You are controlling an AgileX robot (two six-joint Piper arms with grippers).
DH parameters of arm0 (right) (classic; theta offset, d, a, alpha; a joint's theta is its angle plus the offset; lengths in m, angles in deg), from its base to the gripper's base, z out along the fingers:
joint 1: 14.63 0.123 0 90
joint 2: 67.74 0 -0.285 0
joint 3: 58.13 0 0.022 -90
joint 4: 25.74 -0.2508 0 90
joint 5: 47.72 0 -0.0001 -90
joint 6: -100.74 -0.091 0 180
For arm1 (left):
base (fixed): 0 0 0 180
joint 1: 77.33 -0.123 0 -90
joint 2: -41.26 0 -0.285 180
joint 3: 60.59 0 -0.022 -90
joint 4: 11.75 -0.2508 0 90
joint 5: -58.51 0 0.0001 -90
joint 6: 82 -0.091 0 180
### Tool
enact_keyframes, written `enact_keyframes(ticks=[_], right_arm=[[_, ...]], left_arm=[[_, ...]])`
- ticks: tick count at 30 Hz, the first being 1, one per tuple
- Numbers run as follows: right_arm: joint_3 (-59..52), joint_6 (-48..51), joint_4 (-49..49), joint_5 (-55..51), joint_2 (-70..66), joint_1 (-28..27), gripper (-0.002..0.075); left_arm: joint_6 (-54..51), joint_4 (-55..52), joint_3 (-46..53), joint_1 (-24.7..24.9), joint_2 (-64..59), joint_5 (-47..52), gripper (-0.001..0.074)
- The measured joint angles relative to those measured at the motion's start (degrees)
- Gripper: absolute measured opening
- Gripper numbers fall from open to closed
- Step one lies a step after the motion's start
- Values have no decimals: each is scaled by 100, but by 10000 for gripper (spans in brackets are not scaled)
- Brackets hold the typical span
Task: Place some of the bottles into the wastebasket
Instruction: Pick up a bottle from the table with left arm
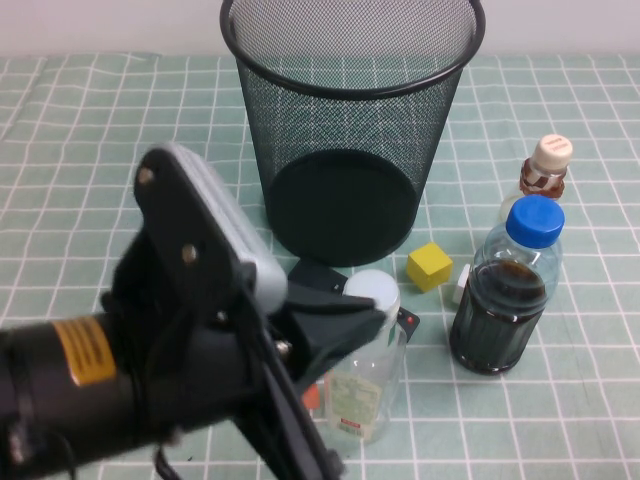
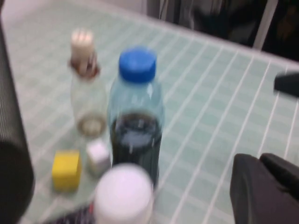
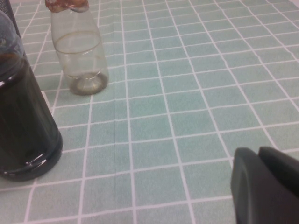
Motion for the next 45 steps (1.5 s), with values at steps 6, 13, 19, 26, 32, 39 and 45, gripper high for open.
enact_keyframes(ticks=[6, 13, 19, 26, 32, 39, 45], right_arm=[[0, 0, 0, 0, 0, 0, -8], [0, 0, 0, 0, 0, 0, -8], [0, 0, 0, 0, 0, 0, -8], [0, 0, 0, 0, 0, 0, -8], [0, 0, 0, 0, 0, 0, -8], [0, 0, 0, 0, 0, 0, -8], [0, 0, 0, 0, 0, 0, -8]], left_arm=[[-275, 108, 739, 997, -17, -2557, -5], [-550, 342, 957, 1177, -508, -3599, 247], [-559, 1117, 970, 1177, -1176, -4326, 571], [-583, 1358, 970, 1177, -1715, -5111, 613], [-426, 1347, 970, 929, -2055, -5163, 615], [260, 634, 881, 772, -2486, -5087, 588], [446, 409, 864, 772, -2583, -4816, 333]])
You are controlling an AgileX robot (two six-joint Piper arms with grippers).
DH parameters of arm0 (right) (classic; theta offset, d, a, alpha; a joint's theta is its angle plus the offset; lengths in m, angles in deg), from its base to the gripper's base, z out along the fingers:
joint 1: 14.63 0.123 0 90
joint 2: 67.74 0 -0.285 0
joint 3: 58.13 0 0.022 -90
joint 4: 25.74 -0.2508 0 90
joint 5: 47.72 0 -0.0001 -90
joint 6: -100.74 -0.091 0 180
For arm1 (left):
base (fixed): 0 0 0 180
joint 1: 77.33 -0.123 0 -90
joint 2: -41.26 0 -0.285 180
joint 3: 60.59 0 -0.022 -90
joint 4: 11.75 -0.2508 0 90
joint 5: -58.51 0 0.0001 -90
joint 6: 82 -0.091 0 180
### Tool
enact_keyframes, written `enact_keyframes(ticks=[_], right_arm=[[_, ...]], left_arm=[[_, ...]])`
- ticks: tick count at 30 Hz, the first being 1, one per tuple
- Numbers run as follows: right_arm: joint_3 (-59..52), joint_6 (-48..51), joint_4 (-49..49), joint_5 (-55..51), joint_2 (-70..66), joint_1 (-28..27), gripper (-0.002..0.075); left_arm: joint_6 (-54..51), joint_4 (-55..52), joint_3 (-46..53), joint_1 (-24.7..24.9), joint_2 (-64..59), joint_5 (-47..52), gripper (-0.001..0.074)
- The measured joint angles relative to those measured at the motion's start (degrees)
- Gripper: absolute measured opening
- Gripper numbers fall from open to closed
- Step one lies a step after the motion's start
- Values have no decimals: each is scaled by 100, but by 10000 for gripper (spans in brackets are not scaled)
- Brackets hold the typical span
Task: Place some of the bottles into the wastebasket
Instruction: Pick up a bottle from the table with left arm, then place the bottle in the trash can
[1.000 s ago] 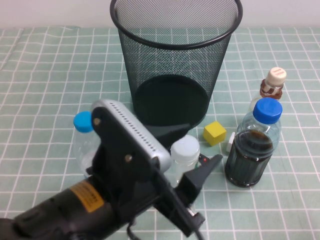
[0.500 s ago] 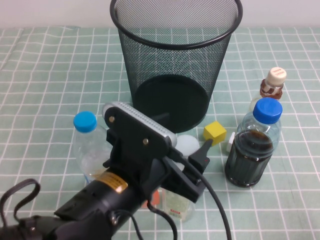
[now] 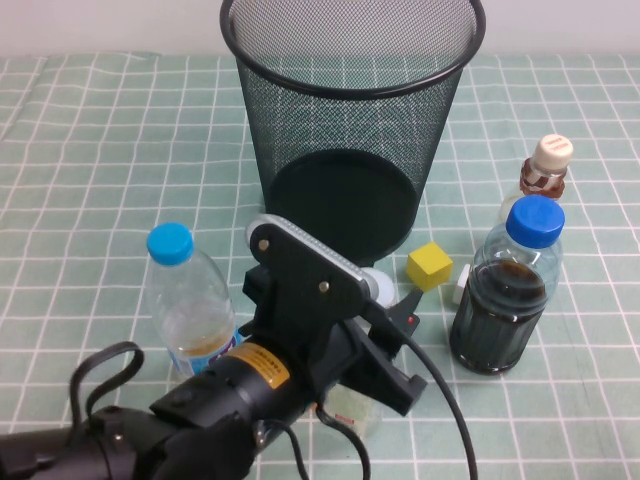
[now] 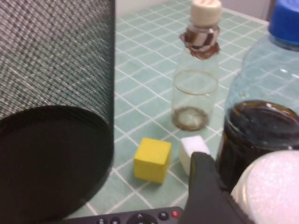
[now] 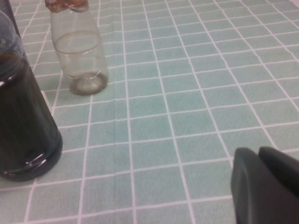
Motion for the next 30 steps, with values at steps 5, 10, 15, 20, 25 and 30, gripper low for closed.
enact_keyframes(ticks=[5, 10, 15, 20, 25, 30], right_arm=[[0, 0, 0, 0, 0, 0, -8], [0, 0, 0, 0, 0, 0, -8], [0, 0, 0, 0, 0, 0, -8], [0, 0, 0, 0, 0, 0, -8], [0, 0, 0, 0, 0, 0, -8], [0, 0, 0, 0, 0, 0, -8]], left_arm=[[-361, 233, -236, 0, 386, 1159, 328], [-1230, 1025, -1001, -174, 1024, 2773, 328], [-630, 586, -2421, -829, 1243, 5161, 328], [942, -1693, -3962, -1085, 1156, 6754, 328], [1650, -3108, -5843, -1107, 743, 7574, 328], [1637, -3450, -8175, -1317, -249, 8241, 328]])
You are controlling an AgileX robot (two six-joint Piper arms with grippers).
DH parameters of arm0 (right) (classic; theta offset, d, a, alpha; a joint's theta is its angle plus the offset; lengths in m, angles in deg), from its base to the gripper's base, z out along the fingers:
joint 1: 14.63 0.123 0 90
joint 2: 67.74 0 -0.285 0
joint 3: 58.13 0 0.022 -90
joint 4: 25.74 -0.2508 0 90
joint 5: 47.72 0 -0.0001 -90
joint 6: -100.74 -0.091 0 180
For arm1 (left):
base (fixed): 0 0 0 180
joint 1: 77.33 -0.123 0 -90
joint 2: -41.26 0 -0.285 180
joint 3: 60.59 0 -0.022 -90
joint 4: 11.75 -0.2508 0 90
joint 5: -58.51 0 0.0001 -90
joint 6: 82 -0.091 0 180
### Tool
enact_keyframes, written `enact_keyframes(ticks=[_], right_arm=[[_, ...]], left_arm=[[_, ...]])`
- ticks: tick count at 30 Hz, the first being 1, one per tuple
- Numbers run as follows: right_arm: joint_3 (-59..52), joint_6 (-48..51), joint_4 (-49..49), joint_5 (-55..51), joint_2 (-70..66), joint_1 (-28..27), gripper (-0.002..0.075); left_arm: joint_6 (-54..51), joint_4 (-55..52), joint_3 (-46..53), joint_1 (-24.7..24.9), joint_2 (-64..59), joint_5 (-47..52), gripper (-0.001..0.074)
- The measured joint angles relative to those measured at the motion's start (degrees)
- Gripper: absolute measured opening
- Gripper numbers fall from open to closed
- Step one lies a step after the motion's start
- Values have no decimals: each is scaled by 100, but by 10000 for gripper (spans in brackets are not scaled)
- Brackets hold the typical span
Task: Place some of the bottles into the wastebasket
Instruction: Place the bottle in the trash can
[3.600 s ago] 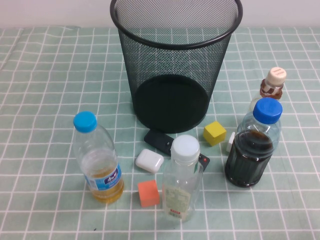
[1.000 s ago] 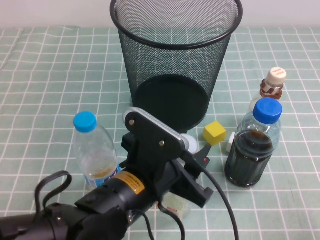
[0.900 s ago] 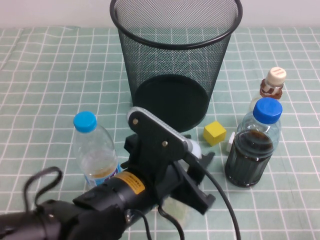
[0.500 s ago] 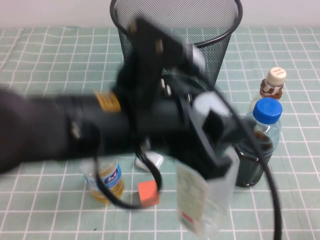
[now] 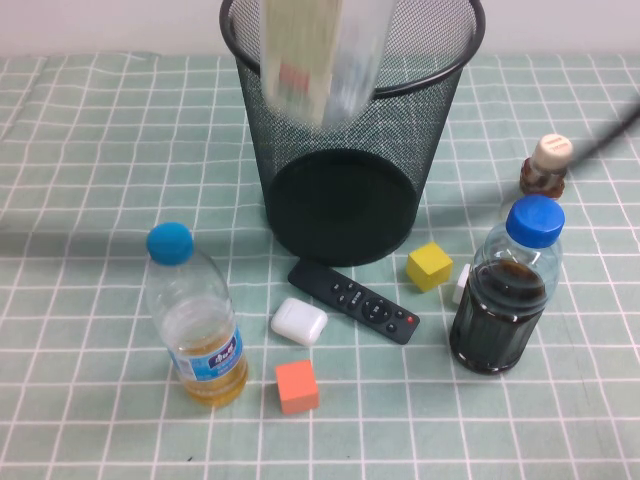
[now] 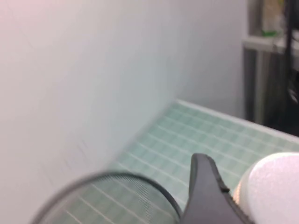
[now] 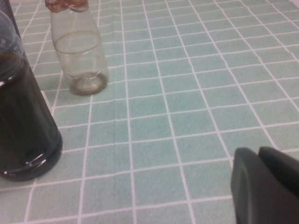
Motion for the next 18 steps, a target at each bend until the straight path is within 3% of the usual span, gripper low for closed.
enact_keyframes(ticks=[3, 8, 18], right_arm=[[0, 0, 0, 0, 0, 0, -8], [0, 0, 0, 0, 0, 0, -8], [0, 0, 0, 0, 0, 0, -8]], left_arm=[[-157, -42, -1313, -197, -803, 136, 328], [-312, -23, -2627, -566, -2010, 113, 328], [-434, 122, -2882, -1050, -3741, -323, 328]])
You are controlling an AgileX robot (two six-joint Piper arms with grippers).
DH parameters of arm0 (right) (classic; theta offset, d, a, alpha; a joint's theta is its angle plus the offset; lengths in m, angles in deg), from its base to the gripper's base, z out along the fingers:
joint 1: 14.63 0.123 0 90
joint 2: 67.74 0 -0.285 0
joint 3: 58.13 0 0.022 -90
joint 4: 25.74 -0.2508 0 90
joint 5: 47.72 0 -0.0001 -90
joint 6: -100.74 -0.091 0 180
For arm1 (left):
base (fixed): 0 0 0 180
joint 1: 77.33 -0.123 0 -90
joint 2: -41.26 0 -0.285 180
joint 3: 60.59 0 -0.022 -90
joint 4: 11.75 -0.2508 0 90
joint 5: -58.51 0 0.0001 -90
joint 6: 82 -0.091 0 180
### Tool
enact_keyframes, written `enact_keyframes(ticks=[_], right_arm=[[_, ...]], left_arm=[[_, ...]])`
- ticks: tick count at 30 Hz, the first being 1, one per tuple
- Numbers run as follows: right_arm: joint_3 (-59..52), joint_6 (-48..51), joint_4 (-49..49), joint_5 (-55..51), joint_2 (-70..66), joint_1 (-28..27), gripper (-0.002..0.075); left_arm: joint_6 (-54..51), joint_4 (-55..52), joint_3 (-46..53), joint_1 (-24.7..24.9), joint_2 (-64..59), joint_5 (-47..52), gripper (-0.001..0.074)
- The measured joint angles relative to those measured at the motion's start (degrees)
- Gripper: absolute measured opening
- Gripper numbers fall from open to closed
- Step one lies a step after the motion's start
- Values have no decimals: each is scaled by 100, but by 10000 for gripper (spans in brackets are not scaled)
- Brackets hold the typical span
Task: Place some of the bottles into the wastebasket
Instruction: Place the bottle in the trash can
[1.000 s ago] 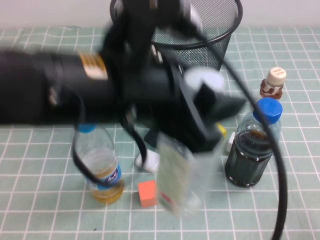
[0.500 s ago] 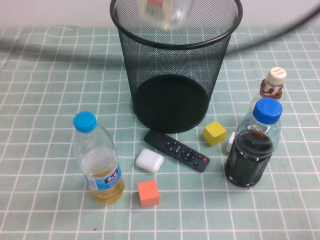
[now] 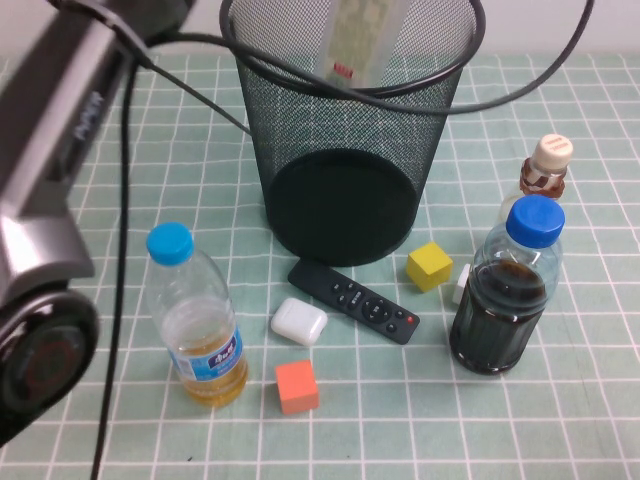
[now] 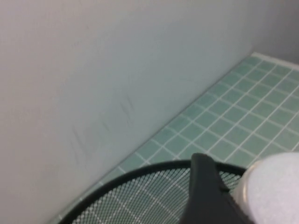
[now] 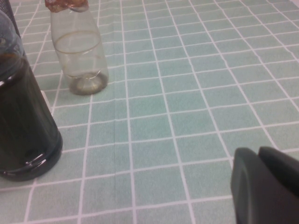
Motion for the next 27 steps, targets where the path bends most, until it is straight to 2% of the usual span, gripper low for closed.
enact_keyframes(ticks=[9, 16, 19, 22, 27], right_arm=[[0, 0, 0, 0, 0, 0, -8], [0, 0, 64, 26, 0, 0, -8], [0, 0, 60, 123, 0, 0, -8], [0, 0, -247, 310, 0, 0, -8], [0, 0, -1711, 943, 0, 0, -8]], left_arm=[[40, 89, 0, -314, -880, -1, 328], [14, 634, 0, -521, -1252, -1, 328], [11, 740, 0, -557, -1335, -1, 375], [23, 827, 0, -593, -1361, -36, 452], [33, 1171, 23, -713, -1239, -56, 480]])
